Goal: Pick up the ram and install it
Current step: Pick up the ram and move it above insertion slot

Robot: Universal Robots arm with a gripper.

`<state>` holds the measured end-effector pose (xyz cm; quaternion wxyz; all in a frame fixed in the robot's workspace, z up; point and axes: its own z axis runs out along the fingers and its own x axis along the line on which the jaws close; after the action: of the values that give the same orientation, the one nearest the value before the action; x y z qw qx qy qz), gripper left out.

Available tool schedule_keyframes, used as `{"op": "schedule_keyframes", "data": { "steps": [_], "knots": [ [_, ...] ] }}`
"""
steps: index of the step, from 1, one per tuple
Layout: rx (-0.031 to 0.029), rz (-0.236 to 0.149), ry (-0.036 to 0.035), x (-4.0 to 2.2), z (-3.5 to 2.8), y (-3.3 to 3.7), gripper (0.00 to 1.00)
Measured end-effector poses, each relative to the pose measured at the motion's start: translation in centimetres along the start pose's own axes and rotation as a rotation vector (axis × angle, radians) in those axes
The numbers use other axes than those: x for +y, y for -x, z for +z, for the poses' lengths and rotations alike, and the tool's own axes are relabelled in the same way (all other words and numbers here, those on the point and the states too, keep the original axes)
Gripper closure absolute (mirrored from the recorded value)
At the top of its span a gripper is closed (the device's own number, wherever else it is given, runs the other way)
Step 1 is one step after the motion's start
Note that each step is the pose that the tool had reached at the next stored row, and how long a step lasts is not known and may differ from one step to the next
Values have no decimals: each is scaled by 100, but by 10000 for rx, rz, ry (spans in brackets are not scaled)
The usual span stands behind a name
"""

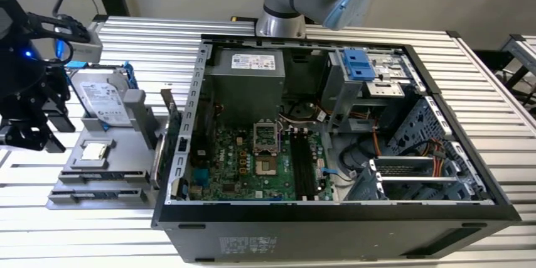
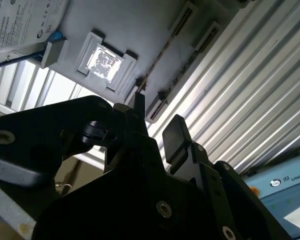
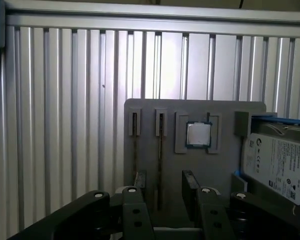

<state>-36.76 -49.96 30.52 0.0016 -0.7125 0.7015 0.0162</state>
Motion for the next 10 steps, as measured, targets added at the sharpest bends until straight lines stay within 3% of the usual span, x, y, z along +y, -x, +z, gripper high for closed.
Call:
{"op": "schedule_keyframes", "data": {
  "steps": [10],
  "knots": [
    [1,21,-2,-1,93,-11,0]
  ]
}}
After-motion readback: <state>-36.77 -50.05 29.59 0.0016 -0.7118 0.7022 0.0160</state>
